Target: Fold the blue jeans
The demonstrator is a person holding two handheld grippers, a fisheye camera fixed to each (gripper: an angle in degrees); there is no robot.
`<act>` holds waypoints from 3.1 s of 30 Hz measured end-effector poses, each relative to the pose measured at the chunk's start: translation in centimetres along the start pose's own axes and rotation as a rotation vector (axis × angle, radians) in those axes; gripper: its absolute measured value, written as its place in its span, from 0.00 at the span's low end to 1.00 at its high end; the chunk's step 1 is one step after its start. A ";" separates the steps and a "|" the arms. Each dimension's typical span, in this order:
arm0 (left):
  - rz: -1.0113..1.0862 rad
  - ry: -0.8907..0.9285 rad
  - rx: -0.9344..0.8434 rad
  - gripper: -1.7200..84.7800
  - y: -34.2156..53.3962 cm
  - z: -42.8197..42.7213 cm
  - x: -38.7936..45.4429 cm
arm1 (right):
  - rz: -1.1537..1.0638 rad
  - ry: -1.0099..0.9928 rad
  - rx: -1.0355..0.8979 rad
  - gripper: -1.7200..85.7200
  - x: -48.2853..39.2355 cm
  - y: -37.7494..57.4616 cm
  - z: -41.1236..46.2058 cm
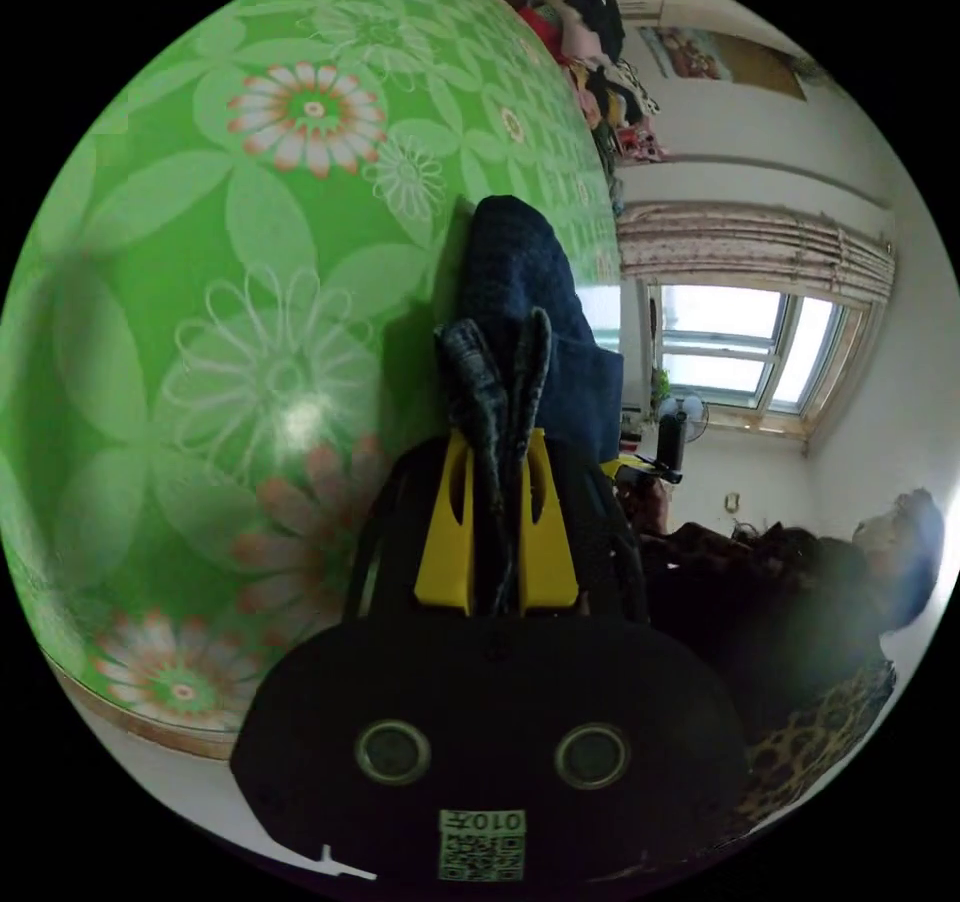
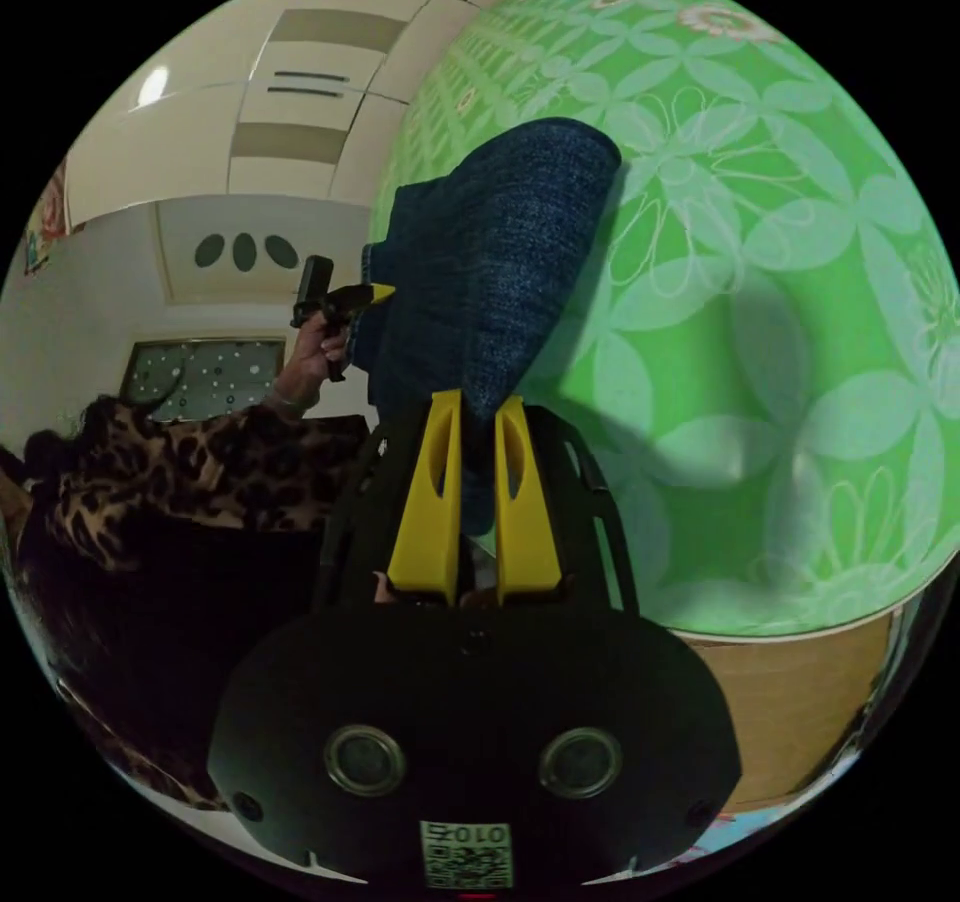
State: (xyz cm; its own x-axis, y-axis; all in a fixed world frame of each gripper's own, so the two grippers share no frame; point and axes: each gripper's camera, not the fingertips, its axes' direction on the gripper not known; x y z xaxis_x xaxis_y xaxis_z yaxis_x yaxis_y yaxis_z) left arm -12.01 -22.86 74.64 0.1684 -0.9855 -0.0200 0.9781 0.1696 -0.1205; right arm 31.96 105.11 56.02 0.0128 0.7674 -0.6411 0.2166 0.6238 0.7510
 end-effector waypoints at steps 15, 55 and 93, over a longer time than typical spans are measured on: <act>0.053 0.115 0.163 0.11 7.5 -2.4 6.1 | 0.006 0.017 -0.090 0.09 2.0 -0.9 -5.7; 0.205 0.086 0.350 0.11 28.0 7.7 48.6 | -0.283 -0.117 0.116 0.14 17.2 37.6 -37.7; 0.575 0.129 -0.704 0.10 0.7 77.9 117.9 | 0.614 0.249 0.944 0.09 54.4 104.1 -84.7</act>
State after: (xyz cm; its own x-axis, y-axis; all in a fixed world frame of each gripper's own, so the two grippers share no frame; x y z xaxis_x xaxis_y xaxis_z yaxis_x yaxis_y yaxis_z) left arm 18.02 -138.86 149.48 0.5493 -0.7493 -0.3698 0.4405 0.6357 -0.6339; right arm -27.44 224.40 112.72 0.1990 0.9767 -0.0804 0.8859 -0.1442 0.4409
